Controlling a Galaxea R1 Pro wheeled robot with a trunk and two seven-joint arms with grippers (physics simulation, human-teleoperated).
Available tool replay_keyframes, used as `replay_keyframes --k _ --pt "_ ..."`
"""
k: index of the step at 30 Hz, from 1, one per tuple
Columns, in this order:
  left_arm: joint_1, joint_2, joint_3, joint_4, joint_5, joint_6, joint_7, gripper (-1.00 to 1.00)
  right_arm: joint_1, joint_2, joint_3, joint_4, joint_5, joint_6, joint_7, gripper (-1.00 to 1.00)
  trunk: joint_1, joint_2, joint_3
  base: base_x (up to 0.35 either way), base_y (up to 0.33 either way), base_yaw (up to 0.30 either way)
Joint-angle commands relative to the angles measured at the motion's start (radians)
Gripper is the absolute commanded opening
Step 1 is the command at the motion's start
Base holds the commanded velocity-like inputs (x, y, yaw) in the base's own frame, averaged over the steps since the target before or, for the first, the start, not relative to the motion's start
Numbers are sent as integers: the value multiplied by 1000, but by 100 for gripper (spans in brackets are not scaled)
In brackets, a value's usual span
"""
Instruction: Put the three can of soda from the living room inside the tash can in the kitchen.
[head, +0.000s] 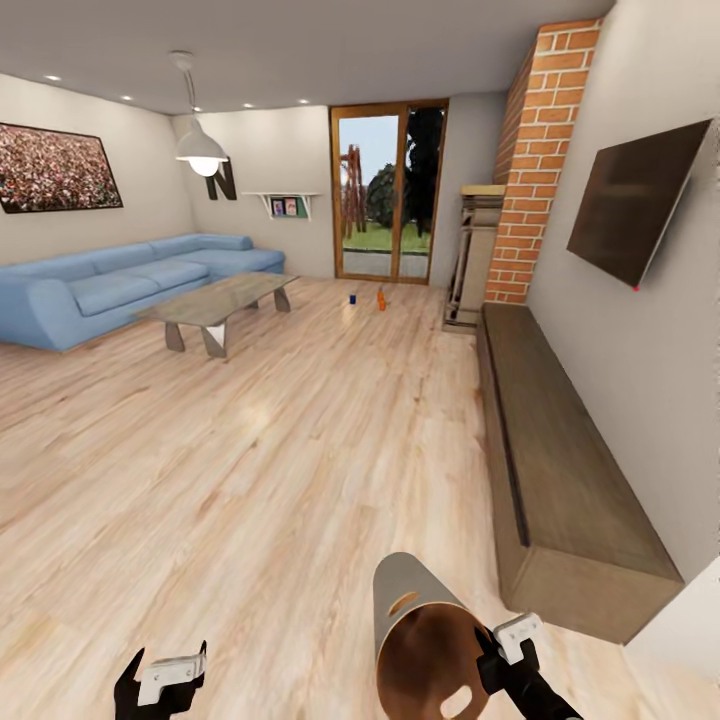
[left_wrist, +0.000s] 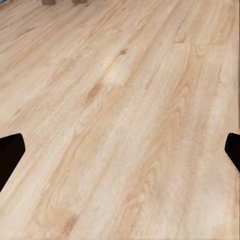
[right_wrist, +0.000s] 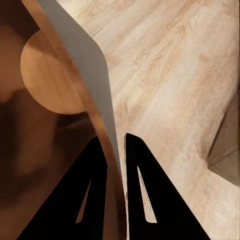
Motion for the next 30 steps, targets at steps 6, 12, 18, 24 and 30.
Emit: replay_keyframes --k 6,12,18,24,30 --pt "0 0 0 0 0 0 0 100 0 0 -1 -2 -5 0 6 -100 0 0 0 300 155 -237" --pt "0 0 0 0 0 0 0 100 0 1 0 -2 -5 -1 5 -100 0 0 0 300 154 -200" --pt "0 0 0 0 0 0 0 100 0 -1 18 -1 -5 0 4 -100 0 0 0 301 152 -84" --pt "0 0 0 0 0 0 0 100 0 -1 20 10 -4 -1 3 -100 0 0 0 302 151 -9" --pt "0 0 0 0 0 0 0 100 0 0 21 14 -3 -1 3 -100 0 0 0 302 151 -2"
